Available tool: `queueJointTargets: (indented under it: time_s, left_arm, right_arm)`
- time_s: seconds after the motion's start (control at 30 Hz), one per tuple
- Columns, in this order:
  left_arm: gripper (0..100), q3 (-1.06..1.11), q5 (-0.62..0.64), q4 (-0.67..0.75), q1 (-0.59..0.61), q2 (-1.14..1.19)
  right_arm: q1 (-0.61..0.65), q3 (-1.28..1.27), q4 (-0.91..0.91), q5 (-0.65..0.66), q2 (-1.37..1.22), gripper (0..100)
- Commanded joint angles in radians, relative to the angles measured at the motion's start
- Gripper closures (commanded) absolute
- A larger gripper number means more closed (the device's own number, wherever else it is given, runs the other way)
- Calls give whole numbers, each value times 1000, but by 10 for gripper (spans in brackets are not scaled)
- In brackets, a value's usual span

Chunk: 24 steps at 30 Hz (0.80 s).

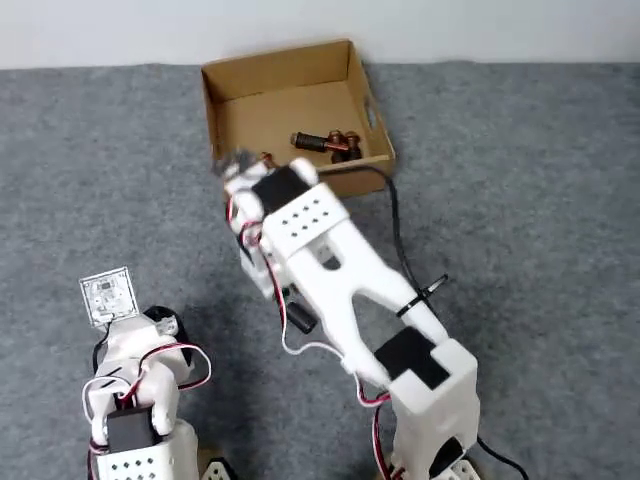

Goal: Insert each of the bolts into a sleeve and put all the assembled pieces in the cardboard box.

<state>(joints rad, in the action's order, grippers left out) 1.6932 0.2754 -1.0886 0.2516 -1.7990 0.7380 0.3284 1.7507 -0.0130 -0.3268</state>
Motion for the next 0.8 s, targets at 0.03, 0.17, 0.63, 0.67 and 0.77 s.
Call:
queueJointTargets:
  time_s: [0.03,0.17,0.63,0.67,0.77]
  left_arm:
    - [996,-8,9,25,5,-6]
    - [996,-8,9,25,5,-6]
    - [996,-8,9,25,5,-6]
    - [996,-8,9,25,5,-6]
    - [996,-8,9,25,5,-6]
  right_arm:
    - [22,-87,-27,-8,64,801]
    - [25,-126,-125,-2,33,801]
    - [24,-126,-303,-5,-216,801]
    - [22,-126,-305,-8,-237,803]
    - [21,-126,-302,-11,-300,871]
